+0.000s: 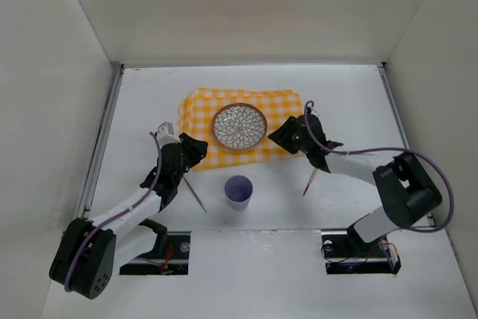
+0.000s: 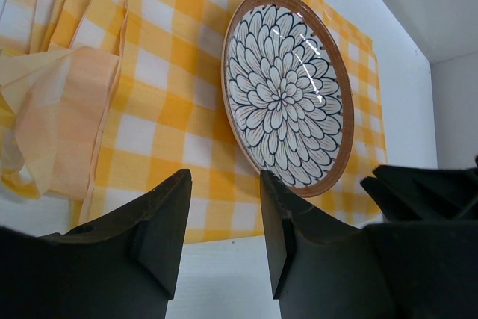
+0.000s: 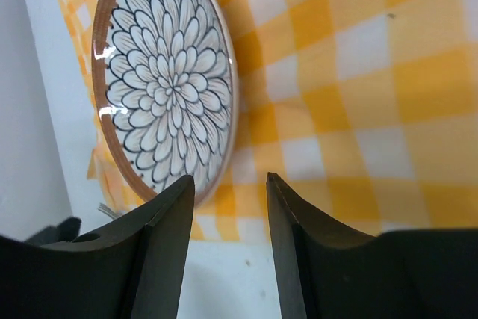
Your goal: Set the dinner table for one person
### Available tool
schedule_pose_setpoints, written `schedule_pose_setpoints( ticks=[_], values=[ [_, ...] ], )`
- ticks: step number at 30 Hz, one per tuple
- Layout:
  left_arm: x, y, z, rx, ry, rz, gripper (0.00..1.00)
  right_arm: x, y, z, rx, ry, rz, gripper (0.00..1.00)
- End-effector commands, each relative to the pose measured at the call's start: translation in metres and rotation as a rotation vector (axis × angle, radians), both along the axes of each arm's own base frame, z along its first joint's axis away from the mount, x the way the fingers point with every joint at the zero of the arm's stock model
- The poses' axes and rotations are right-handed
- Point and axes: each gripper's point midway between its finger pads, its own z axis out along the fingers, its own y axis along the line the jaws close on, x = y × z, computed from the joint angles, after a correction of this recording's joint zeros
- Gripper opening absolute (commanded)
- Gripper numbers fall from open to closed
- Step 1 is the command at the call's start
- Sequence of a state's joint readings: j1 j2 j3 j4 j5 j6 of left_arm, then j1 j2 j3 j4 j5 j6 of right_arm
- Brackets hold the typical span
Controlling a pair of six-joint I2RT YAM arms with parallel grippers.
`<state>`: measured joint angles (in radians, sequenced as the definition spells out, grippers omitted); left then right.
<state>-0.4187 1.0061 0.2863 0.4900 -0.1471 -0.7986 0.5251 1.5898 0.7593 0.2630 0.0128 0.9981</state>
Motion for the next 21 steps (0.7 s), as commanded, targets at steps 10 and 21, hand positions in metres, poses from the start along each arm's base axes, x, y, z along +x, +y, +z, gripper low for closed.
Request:
schedule_pose_setpoints(
  ticks=[10, 21],
  values=[
    [0.002, 0.001, 0.010, -0.022, -0.048, 0.013, 0.39, -0.098, 0.005, 0.122, -0.348, -0.336, 0.310, 0.17],
    [0.001, -0.002, 0.011, -0.019, -0.053, 0.008, 0.39, -0.165, 0.073, 0.123, -0.517, -0.356, 0.650, 0.57]
  ],
)
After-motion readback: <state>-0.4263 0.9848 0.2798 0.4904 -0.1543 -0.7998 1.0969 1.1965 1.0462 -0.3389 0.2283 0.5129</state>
